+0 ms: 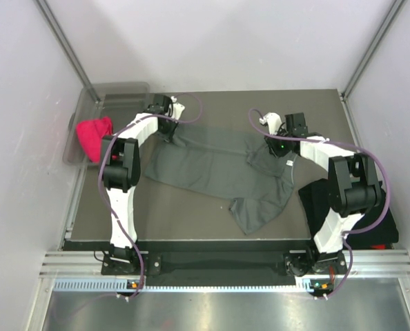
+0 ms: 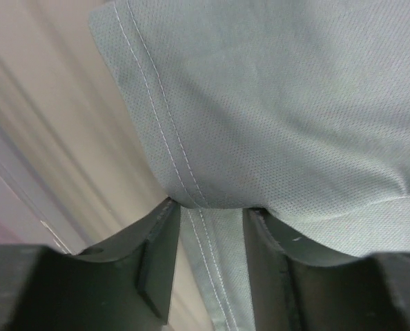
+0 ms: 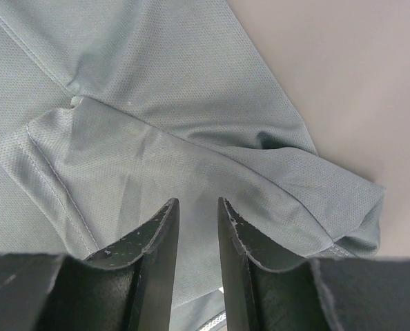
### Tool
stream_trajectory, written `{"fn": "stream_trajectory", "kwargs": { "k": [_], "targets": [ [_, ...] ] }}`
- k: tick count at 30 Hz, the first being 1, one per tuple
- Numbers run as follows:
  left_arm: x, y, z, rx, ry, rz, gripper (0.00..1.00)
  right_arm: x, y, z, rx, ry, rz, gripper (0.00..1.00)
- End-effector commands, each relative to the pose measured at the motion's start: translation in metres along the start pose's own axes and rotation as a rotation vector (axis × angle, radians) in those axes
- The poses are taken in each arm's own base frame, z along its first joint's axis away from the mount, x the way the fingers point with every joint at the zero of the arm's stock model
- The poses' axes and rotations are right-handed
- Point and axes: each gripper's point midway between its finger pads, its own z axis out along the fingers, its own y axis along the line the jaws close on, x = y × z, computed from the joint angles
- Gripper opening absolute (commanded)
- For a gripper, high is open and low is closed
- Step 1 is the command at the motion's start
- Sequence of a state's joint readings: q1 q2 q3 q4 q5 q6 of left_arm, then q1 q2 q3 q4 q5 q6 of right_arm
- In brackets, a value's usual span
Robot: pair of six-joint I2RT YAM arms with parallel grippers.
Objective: Fold and stack the t-shirts
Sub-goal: Fold the tshirt
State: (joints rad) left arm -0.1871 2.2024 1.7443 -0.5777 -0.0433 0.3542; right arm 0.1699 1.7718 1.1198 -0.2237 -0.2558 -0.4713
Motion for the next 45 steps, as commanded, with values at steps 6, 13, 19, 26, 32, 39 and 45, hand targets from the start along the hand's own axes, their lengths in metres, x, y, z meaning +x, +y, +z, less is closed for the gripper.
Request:
{"fn": "stream_trajectory", "kwargs": {
  "k": [6, 13, 19, 26, 32, 39, 45],
  "targets": [
    [-0.019, -0.001, 0.002, 0.017, -0.052, -0.030, 0.36, 0.002, -0.010, 0.008, 0.014, -0.011, -0.014, 0.30],
    [-0.019, 0.002, 0.001, 0.003, -0.050, -0.023, 0.09, 0.010, -0.018, 0.010, 0.029, 0.003, -0.002, 0.29],
    [-0.026, 0.019, -0.022, -0.064, -0.062, 0.059, 0.00, 0.015, -0.022, 0.012, 0.040, 0.026, 0.019, 0.29],
    [-0.015, 0.036, -0.034, -0.143, 0.003, 0.147, 0.00, 0.020, -0.026, 0.017, 0.051, 0.063, 0.044, 0.29],
    [-0.011, 0.032, -0.050, -0.135, 0.026, 0.144, 0.13, 0.020, -0.027, 0.014, 0.060, 0.059, 0.042, 0.29],
    [-0.040, 0.017, -0.093, -0.149, -0.069, 0.164, 0.44, 0.015, -0.031, 0.008, 0.074, 0.039, 0.051, 0.29],
    [-0.075, 0.016, -0.088, -0.195, -0.166, 0.198, 0.59, 0.004, -0.052, -0.009, 0.142, -0.006, 0.085, 0.31]
  ]
}}
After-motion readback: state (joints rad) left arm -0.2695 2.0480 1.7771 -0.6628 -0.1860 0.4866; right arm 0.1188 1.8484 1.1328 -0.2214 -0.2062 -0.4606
